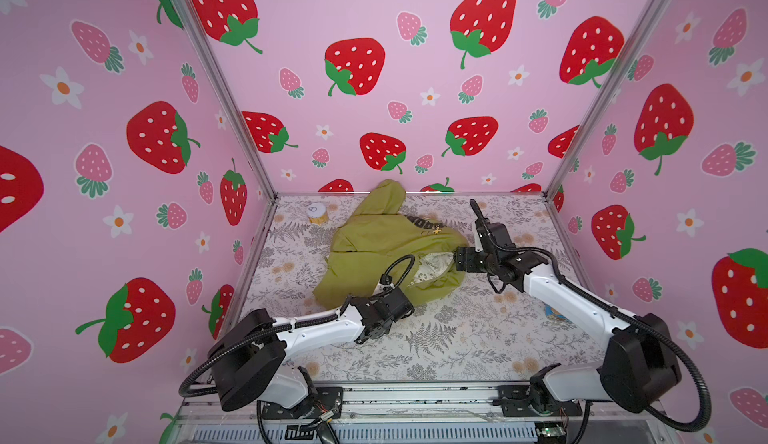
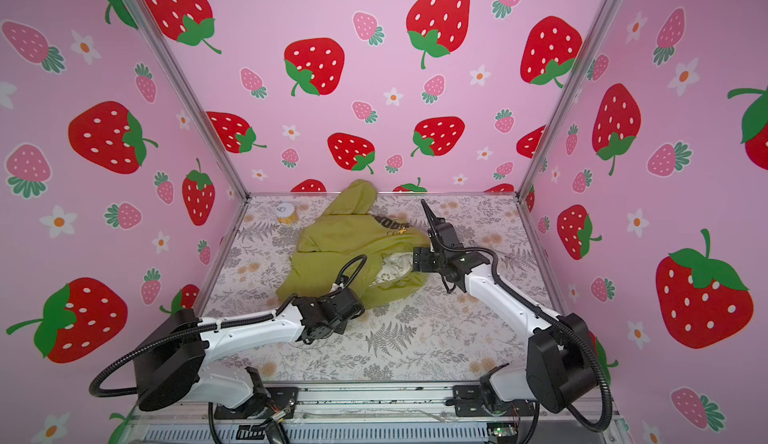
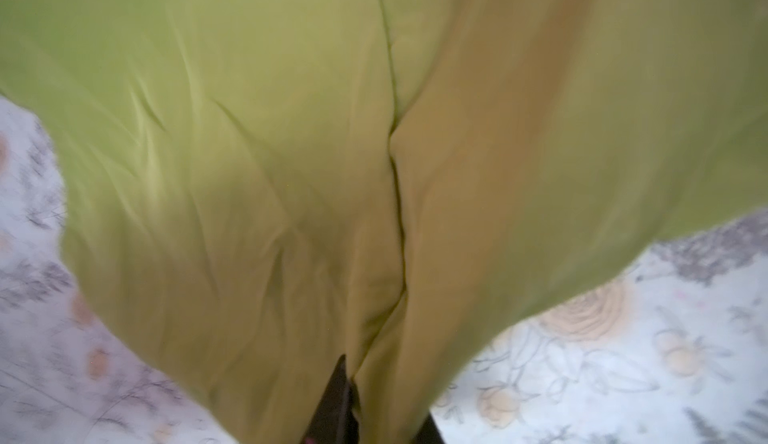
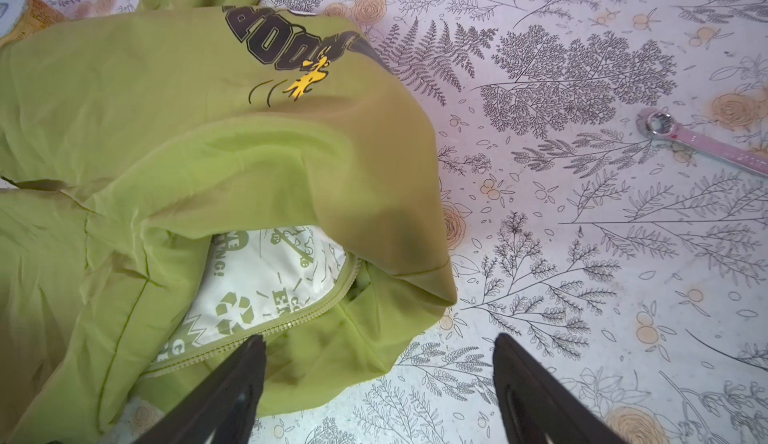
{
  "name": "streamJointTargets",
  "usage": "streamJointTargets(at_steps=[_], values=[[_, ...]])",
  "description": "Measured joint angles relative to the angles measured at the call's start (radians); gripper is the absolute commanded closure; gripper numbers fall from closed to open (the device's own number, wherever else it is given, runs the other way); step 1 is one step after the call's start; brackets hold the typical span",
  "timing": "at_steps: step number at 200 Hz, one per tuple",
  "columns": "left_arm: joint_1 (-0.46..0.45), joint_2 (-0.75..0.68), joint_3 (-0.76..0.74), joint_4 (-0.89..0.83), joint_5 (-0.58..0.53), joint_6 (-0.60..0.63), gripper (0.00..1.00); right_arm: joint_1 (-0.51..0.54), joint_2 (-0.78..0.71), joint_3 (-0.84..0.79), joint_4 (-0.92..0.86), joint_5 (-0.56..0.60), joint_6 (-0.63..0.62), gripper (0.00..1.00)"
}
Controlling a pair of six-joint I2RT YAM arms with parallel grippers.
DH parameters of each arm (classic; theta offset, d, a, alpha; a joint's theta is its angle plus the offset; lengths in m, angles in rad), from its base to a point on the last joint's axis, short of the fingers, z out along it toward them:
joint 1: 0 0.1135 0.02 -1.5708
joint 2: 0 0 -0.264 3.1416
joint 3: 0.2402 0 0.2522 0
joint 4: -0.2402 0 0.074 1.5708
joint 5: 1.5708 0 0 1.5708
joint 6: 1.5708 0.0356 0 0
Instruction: Zip up the jacket
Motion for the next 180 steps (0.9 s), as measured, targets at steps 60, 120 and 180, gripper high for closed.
streamJointTargets(at_steps=[60, 120, 180], values=[[0.107, -0.112, 0.069, -0.028, -0.013, 0.004, 1.00, -0.005, -0.093, 0.004, -0.003, 0.142, 0.001, 0.01], [0.189, -0.119, 0.351, -0.054, 0.006, 0.096, 1.00, -0.019, -0.093, 0.028, 0.048, 0.114, -0.010, 0.07], [0.208, -0.053, 0.679, -0.055, 0.035, 0.212, 1.00, -0.006, -0.062, 0.009, 0.203, -0.130, -0.008, 0.07]])
